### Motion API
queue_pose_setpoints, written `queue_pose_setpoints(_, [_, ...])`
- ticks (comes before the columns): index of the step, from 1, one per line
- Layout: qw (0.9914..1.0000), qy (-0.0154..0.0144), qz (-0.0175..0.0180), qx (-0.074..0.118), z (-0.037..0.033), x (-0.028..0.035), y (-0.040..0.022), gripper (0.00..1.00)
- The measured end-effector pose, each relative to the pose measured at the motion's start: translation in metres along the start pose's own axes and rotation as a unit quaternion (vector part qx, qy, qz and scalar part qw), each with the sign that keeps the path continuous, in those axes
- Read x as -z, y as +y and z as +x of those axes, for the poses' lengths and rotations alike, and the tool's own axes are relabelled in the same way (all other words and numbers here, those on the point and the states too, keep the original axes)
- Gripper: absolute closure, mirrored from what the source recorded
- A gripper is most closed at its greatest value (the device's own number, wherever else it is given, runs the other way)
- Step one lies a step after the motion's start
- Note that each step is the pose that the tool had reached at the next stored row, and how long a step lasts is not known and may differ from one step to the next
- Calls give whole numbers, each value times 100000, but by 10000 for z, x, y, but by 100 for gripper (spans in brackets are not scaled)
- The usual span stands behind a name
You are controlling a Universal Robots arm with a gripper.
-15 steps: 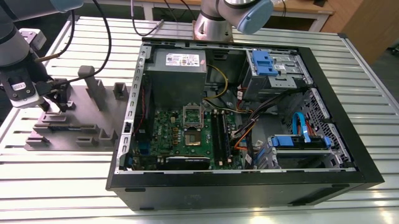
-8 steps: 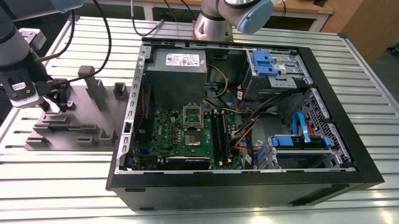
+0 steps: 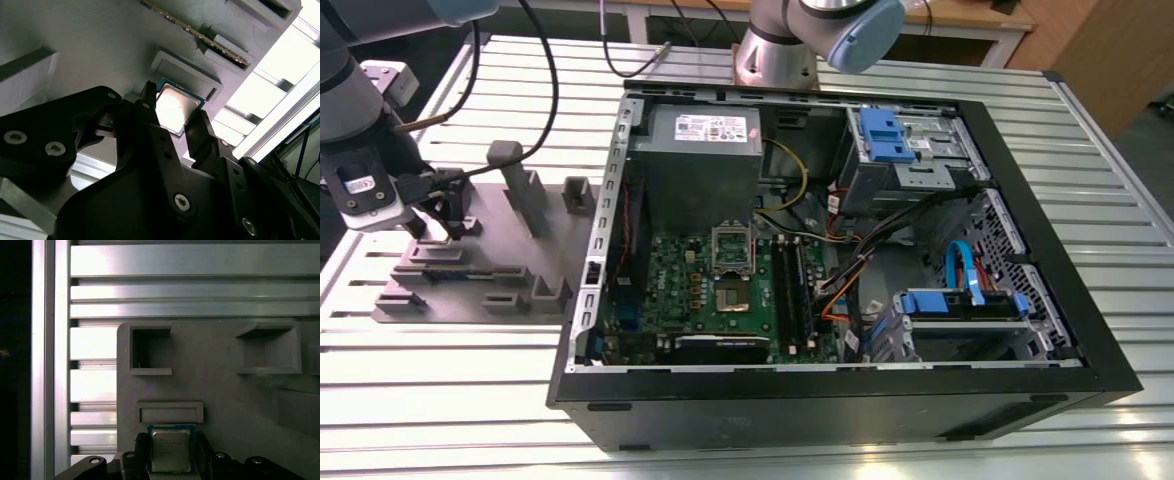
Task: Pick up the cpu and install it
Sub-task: 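Pick up the cpu and move it towards the insertion slot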
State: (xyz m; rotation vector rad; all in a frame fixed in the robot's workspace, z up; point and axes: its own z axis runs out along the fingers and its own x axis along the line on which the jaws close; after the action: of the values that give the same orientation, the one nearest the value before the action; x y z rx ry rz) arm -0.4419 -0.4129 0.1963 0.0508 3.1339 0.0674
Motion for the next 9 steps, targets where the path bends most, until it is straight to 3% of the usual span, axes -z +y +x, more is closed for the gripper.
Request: queue_pose_setpoints(9, [100000,0,1,1,0,21,1,53])
